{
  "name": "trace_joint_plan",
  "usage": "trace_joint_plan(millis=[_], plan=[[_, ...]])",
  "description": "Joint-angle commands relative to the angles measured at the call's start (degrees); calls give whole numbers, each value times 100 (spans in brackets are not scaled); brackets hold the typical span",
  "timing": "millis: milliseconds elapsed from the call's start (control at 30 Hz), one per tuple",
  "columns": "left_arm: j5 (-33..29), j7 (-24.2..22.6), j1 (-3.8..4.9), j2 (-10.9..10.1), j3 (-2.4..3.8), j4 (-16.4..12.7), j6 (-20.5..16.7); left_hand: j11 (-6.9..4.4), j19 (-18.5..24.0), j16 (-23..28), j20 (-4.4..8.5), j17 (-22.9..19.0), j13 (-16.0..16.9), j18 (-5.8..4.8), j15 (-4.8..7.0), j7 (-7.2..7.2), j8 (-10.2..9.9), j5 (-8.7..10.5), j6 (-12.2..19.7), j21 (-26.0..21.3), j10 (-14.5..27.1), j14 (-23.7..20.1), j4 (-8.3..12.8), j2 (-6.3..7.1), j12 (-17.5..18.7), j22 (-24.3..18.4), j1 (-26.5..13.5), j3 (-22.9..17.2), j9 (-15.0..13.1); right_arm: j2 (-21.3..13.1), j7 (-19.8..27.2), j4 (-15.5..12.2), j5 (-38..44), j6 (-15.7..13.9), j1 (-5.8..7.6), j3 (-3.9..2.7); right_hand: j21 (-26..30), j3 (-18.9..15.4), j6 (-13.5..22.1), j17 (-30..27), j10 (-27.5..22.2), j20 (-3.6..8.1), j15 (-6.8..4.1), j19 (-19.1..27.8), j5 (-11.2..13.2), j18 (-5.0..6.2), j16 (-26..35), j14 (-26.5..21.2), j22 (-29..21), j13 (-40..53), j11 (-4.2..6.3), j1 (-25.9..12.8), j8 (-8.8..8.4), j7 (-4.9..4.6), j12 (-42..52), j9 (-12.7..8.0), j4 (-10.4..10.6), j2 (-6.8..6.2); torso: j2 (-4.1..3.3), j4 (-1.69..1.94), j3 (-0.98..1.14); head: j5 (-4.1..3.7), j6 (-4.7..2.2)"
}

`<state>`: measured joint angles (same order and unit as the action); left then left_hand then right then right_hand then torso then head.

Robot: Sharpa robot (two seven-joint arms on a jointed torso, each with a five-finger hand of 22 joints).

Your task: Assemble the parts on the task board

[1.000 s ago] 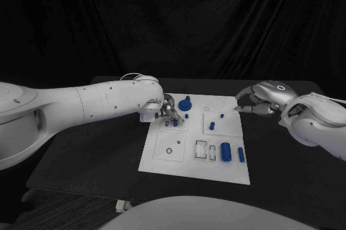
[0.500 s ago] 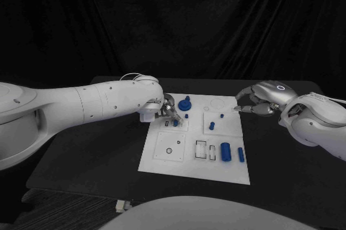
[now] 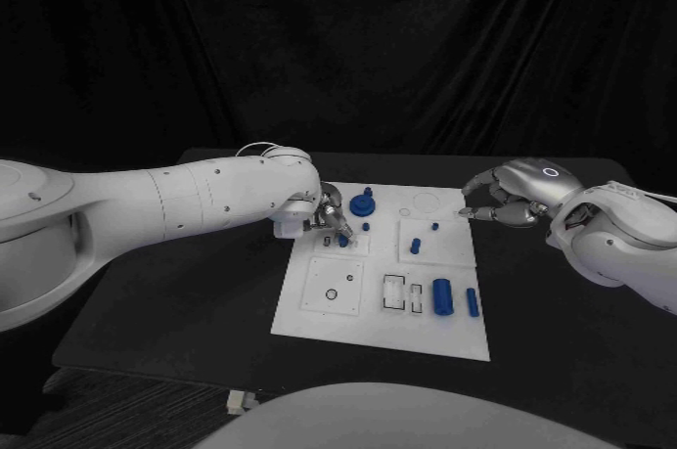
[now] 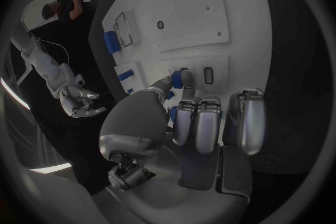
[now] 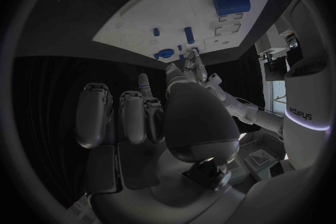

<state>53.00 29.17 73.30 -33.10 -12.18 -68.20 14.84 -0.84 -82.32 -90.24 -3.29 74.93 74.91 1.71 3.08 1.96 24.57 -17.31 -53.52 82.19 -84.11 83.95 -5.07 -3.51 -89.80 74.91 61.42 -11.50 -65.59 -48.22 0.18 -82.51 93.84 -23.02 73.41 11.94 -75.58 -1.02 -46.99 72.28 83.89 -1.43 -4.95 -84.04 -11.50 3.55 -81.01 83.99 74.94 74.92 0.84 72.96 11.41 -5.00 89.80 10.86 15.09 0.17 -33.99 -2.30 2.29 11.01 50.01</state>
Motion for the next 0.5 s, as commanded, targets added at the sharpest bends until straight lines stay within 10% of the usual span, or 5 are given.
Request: trace_joint_plan(millis=[33,500], plan=[[-38,-91,-8,8,3,-7,70,-28,15,24,22,1507,1509,93,34,17,-61,-134,32,-35,-589,605,55,13,-20,963,85,-126,30,-2,-107,5,12,19,-21,-4,22,-20,-18,-3,611,-40,58,-140,-37,-20,26,301,1057,1508,-34,-19,6,-29,20,-7,20,51,-2,3,-1,3,-1],[-38,-66,-8,-25,3,-26,23,-32,12,24,22,1507,1509,93,37,15,-141,-136,-15,-45,-589,605,172,59,-20,975,107,-418,72,-6,-109,14,12,26,-43,-4,25,-21,-18,-17,611,-40,58,-140,-50,-20,33,299,1056,1508,-34,-19,5,-29,20,-10,20,60,0,0,-1,10,-1]])
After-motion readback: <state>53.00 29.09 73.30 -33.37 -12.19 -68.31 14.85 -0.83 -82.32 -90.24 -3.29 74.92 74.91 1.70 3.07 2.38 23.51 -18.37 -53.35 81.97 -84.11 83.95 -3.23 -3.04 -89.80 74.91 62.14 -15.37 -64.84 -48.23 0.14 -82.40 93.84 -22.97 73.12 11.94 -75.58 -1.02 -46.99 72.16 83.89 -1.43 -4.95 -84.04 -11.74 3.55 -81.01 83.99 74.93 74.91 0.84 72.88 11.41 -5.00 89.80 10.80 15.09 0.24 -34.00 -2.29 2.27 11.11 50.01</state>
